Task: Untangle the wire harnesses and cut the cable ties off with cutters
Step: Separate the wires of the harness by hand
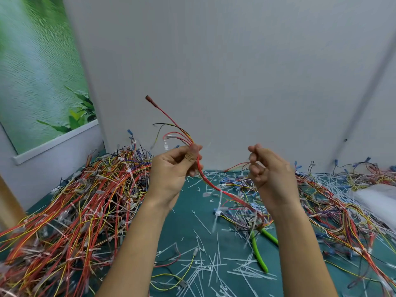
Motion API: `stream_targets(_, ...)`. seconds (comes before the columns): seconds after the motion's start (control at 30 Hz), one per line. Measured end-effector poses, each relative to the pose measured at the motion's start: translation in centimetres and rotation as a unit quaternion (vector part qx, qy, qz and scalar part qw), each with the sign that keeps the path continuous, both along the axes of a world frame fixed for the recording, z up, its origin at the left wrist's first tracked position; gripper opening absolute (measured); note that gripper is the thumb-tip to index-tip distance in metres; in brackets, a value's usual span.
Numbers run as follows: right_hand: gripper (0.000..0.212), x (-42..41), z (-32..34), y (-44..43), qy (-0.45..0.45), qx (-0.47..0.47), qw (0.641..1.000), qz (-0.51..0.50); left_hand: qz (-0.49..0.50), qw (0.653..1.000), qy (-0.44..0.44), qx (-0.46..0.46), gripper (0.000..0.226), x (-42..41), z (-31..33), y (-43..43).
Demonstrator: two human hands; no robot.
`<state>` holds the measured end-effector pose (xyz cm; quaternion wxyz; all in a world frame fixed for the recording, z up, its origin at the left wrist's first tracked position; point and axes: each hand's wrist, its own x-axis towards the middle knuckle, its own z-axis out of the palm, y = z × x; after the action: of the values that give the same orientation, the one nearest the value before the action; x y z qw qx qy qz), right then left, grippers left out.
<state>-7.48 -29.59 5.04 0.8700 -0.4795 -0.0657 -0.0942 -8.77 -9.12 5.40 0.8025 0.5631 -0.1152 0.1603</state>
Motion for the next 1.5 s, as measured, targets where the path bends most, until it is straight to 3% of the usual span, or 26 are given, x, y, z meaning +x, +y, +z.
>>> stream_targets(0.17, 0.017, -0.2, -0.2, -0.3, -0.044, -0.087, 0.995, -0.005, 0.042, 0.999, -0.004, 0.01, 0.016, 0.4, -0.2, 0.6)
stream_targets(0.2, 0.016, -0.4, -0.2, 0.2, -0.057, -0.115, 0.992, 0.012, 0.052, 0.998, -0.011, 0.024, 0.015, 0.5, -0.3, 0.5)
stream_targets(0.3, 0.038, -1.0, -0.4, 2.2, -0.094, -0.23, 0.967, 0.062, 0.078, 0.992, -0.047, 0.089, 0.02, 0.9, -1.0, 0.2)
stream_targets(0.37, 0.034, -1.4, -0.5, 3.4, -0.124, -0.273, 0.952, 0.058, 0.084, 0.984, -0.069, 0.141, 0.02, 1.2, -1.4, 0.2)
stream_targets(0.5, 0.009, -1.5, -0.5, 4.5, -0.15, -0.282, 0.947, -0.008, 0.06, 0.982, -0.065, 0.165, 0.02, 1.3, -1.6, 0.0)
stream_targets(0.7, 0.006, -1.2, -0.5, 2.9, -0.115, -0.271, 0.955, -0.028, -0.024, 0.991, -0.042, 0.127, 0.021, 1.1, -1.5, 0.3)
stream_targets(0.83, 0.012, 0.1, -1.1, 1.2, -0.043, -0.306, 0.949, -0.062, 0.085, 0.979, -0.055, 0.179, 0.012, 1.5, -1.1, 1.8)
stream_targets(0.9, 0.016, 1.1, -2.2, -0.2, 0.009, -0.427, 0.9, -0.088, 0.141, 0.968, -0.055, 0.198, 0.01, 1.8, -1.1, 2.7)
stream_targets(1.0, 0.017, 2.4, -4.3, -2.2, 0.132, -0.65, 0.747, -0.043, 0.188, 0.954, -0.059, 0.227, 0.012, 1.9, -1.2, 3.6)
stream_targets(1.07, 0.013, 2.8, -5.7, -2.8, 0.208, -0.699, 0.685, 0.002, 0.208, 0.946, -0.061, 0.24, 0.014, 2.0, -1.2, 3.9)
stream_targets(1.2, 0.012, 3.2, -7.0, -3.2, 0.263, -0.728, 0.633, 0.009, 0.225, 0.942, -0.046, 0.245, 0.016, 2.2, -1.4, 3.9)
stream_targets(1.3, 0.058, 3.4, -7.4, -3.3, 0.304, -0.725, 0.615, 0.054, 0.215, 0.945, -0.032, 0.244, 0.012, 2.3, -1.6, 3.9)
stream_targets(1.37, 0.077, 3.4, -7.6, -3.0, 0.317, -0.73, 0.602, 0.073, 0.205, 0.949, -0.018, 0.238, 0.009, 2.5, -1.9, 3.6)
stream_targets(1.5, 0.065, 3.6, -8.5, -2.1, 0.308, -0.761, 0.565, 0.079, 0.193, 0.954, -0.012, 0.23, 0.01, 2.7, -2.1, 2.9)
